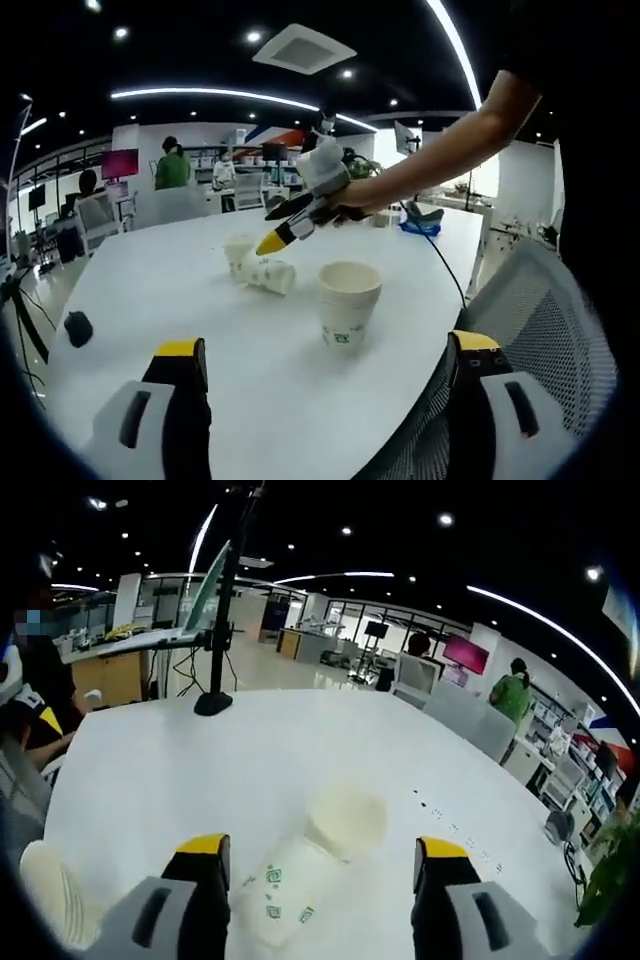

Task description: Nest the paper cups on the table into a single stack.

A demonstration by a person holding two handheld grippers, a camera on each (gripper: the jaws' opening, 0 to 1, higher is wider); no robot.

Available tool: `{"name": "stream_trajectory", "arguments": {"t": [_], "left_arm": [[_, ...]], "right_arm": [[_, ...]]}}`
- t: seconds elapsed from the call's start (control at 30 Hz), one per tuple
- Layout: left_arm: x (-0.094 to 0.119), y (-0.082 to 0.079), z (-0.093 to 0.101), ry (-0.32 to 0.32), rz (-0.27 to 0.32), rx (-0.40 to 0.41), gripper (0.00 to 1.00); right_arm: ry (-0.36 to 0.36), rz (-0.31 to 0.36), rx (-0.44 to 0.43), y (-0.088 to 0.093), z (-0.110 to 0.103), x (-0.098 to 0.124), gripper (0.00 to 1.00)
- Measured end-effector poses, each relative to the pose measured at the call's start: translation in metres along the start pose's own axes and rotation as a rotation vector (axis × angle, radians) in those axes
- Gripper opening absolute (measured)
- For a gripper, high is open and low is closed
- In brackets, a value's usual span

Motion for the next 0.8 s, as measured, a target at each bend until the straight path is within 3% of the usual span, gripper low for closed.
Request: {"name": "stream_trajectory", "arguments": {"t": [0.33,0.53,0.8], "left_arm": [[-0.001,0.001,-0.001,-0.01,-0.008,-0.009,0.99],[-0.001,-0.001,-0.002,-0.011,-0.001,0.003,0.99],[-0.001,0.001,-0.003,-0.019,-0.009,-0.027,0.99]], "right_arm": [[-0.073,0.002,0.053,-0.01,0.0,-0.023,0.54],[-0.11,-0.017,0.077,-0.011,0.001,-0.037,0.48],[-0.139,-0.053,0.128,-0.009,0.002,-0.045,0.28]]}}
Point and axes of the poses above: the point that each gripper's makers call its tool centre point, and the gripper's own axes: x roughly backward along the fingers, z roughly to its right, y roughly out of its underside, the point moved 4 cm from there along x, roughly backward along the fingers, and after that the axes turned 10 degrees about x, right-handed, at the moved point
